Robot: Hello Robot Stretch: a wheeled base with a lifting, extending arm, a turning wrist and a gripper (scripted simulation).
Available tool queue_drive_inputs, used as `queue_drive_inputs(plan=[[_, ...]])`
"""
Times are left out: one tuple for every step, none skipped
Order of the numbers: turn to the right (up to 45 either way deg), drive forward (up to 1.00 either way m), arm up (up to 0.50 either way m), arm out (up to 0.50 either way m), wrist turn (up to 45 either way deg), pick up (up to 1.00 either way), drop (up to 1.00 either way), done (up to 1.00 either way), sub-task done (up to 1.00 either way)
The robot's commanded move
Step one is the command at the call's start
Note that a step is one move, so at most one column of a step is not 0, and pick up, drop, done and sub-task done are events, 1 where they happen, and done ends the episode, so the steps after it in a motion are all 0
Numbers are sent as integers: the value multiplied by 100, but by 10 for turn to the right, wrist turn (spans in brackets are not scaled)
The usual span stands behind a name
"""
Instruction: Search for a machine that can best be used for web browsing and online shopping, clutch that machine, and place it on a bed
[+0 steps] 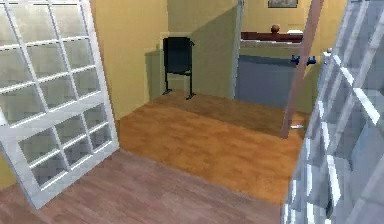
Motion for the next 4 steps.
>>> queue_drive_inputs(plan=[[0, 30, 0, 0, 0, 0, 0, 0, 0], [180, 0, 0, 0, 0, 0, 0, 0, 0], [0, 100, 0, 0, 0, 0, 0, 0, 0], [0, 100, 0, 0, 0, 0, 0, 0, 0]])
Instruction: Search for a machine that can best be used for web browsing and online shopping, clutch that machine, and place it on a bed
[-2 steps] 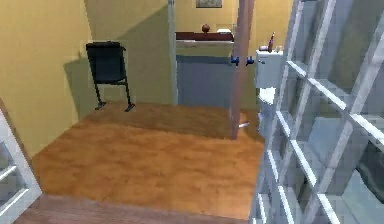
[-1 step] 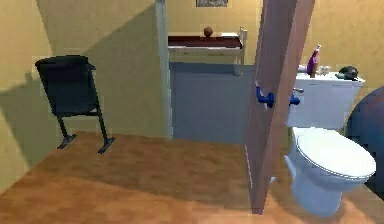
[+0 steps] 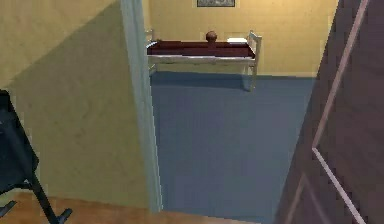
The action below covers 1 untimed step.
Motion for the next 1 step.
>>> queue_drive_inputs(plan=[[270, 0, 0, 0, 0, 0, 0, 0, 0]])
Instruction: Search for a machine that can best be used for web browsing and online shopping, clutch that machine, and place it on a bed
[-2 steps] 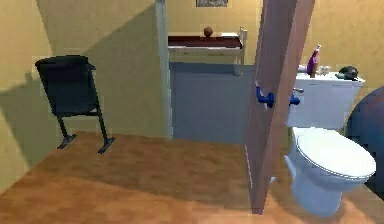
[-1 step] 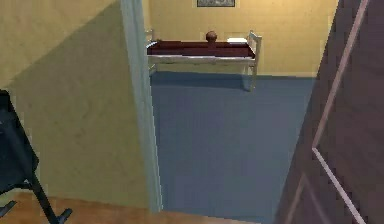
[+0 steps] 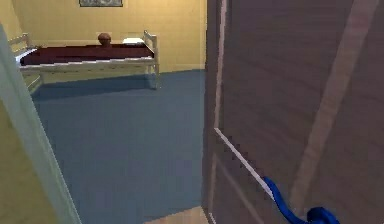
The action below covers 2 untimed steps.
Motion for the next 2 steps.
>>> queue_drive_inputs(plan=[[0, 5, 0, 0, 0, 0, 0, 0, 0], [-120, 0, 0, 0, 0, 0, 0, 0, 0]])
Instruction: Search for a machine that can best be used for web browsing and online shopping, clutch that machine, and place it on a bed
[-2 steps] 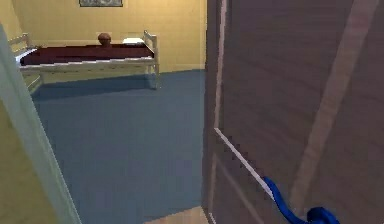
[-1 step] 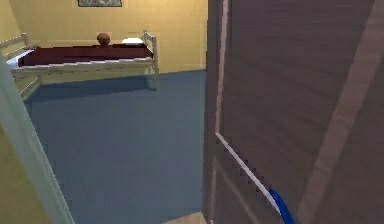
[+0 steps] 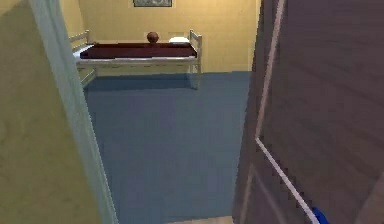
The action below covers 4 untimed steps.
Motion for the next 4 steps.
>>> queue_drive_inputs(plan=[[0, 100, 0, 0, 0, 0, 0, 0, 0], [-120, 0, 0, 0, 0, 0, 0, 0, 0], [0, 20, 0, 0, 0, 0, 0, 0, 0], [360, 0, 0, 0, 0, 0, 0, 0, 0]])
